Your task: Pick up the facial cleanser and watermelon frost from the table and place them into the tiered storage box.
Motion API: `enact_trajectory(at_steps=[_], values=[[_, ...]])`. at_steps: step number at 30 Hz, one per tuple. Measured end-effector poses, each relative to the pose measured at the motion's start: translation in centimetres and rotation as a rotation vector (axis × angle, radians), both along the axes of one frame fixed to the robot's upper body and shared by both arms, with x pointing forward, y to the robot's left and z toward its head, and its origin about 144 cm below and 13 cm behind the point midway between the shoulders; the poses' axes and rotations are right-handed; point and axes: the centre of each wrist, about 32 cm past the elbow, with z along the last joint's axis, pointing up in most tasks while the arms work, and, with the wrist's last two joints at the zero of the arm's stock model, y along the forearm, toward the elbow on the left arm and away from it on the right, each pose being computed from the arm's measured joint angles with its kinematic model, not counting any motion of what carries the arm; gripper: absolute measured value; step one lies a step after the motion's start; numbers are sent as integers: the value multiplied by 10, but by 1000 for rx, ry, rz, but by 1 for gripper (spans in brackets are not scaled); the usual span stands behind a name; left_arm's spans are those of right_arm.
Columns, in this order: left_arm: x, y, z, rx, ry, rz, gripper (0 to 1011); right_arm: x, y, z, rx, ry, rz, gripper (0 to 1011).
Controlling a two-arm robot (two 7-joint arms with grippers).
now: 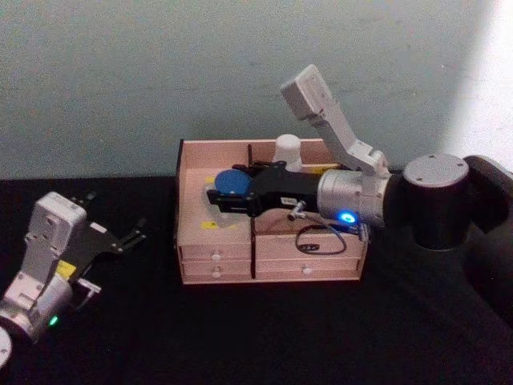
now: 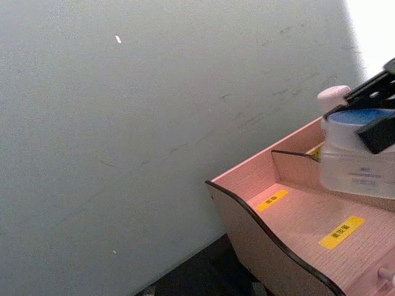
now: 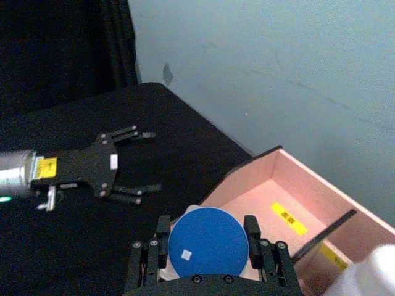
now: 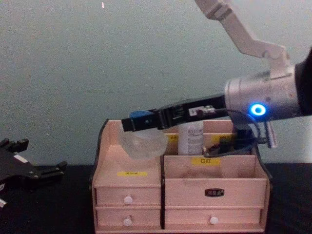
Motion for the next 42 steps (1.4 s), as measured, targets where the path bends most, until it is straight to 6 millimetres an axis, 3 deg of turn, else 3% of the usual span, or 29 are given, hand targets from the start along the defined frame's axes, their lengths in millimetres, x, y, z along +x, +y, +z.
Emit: enact_trajectory(at_steps=[17,42], values=[[0,0,0,0,0,0,1001,32,25,-16,-30,13,-38,729],[0,0,0,0,0,0,1001,38,28,-26,-56,15,-59,729]])
